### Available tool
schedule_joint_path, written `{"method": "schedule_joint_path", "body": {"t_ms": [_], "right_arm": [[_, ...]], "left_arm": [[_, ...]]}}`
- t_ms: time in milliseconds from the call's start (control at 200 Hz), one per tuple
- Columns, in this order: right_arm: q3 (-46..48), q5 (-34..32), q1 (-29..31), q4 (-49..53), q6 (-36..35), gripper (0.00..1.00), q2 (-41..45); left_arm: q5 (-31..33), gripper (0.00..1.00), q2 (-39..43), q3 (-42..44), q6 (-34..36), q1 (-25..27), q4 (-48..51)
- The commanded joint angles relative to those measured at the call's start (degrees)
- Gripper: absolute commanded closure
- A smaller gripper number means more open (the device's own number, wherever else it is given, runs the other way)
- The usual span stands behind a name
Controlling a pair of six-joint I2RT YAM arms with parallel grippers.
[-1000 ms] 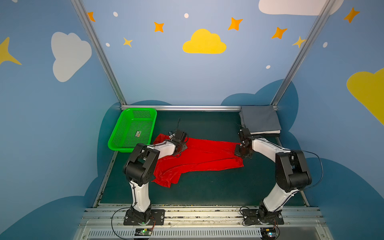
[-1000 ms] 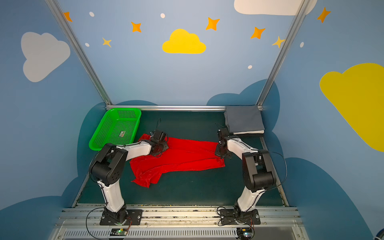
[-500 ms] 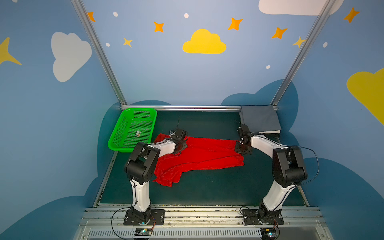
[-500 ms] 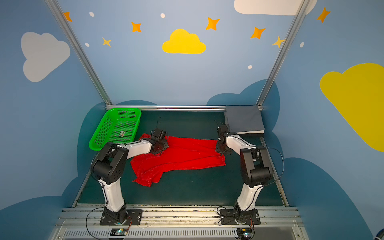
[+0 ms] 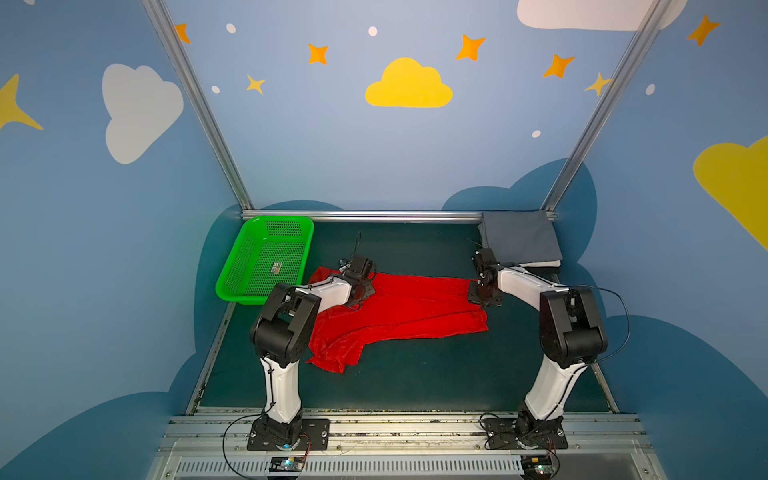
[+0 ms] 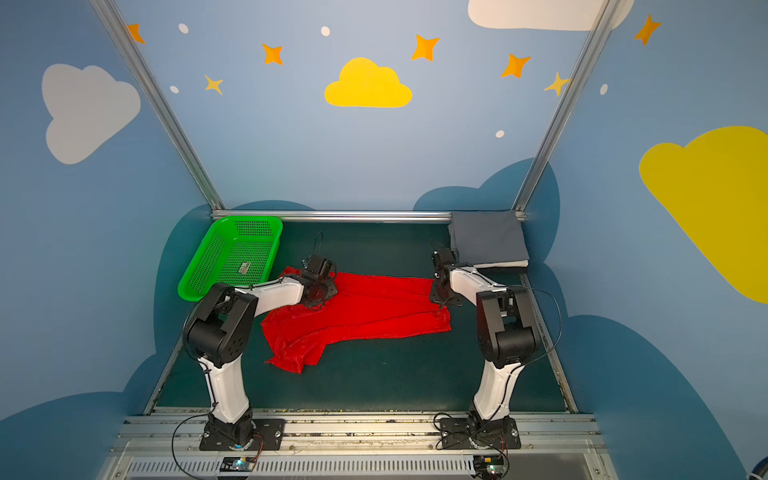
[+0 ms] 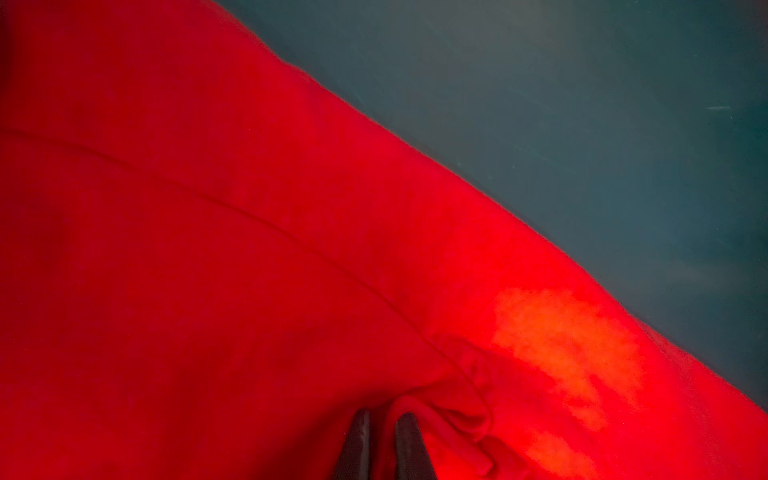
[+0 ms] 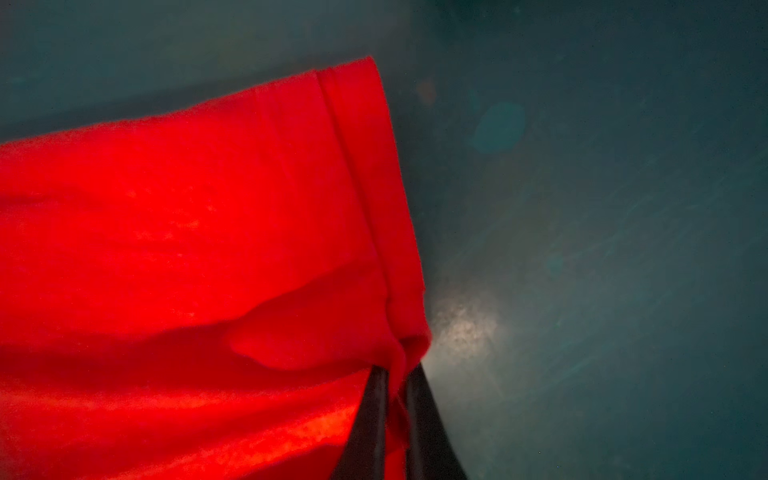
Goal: Fold and stack the t-shirts
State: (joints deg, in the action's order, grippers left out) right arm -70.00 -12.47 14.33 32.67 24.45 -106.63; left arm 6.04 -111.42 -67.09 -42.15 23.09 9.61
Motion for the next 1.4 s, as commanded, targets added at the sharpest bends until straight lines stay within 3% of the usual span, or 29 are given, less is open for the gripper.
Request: {"method": "schedule_joint_path", "body": {"t_ms": [0,455,741,1036,1096,1156,1236,1301,1391], "right_arm": [[-3.44,-4.3,-0.38,0.24,-1.73,0.96,-0.05],[-14.53,-6.38,-0.71,2.56,-3.79,1.0,-4.35],[-8.35,-6.34,-0.7,-2.76,-2.41,1.0,-3.08],[-7.46,-4.6,-2.43,-0.79,2.09,1.0,-4.72],[-7.79,-4.44,-3.04,0.43,3.18,0.95,-5.52],[-8.37,-4.92,-3.42,2.1,4.39,0.8,-6.42],[-8.59,-3.58,-3.69,2.67,4.31,0.78,-7.23],[-8.4,-3.26,-3.86,2.71,4.45,0.77,-7.32],[-7.84,-2.91,-4.09,2.32,4.22,0.6,-6.48]], "left_arm": [[0.33,0.88,-3.42,0.19,1.09,-0.81,3.97],[-0.33,0.88,-4.39,-0.65,0.95,-1.23,4.0],[-0.2,0.88,-4.34,-0.11,1.0,-1.21,3.84],[-0.42,0.87,-4.01,0.75,0.67,-1.41,3.68],[-0.5,0.86,-3.73,1.06,0.42,-1.27,3.66],[-1.18,0.76,-2.79,1.53,0.1,-1.24,3.75],[-1.78,0.5,-0.12,2.94,-0.83,-1.14,2.98],[-1.67,0.45,2.41,3.78,-0.71,-0.95,2.7],[-0.74,0.38,5.71,3.97,0.07,-0.53,3.86]]}}
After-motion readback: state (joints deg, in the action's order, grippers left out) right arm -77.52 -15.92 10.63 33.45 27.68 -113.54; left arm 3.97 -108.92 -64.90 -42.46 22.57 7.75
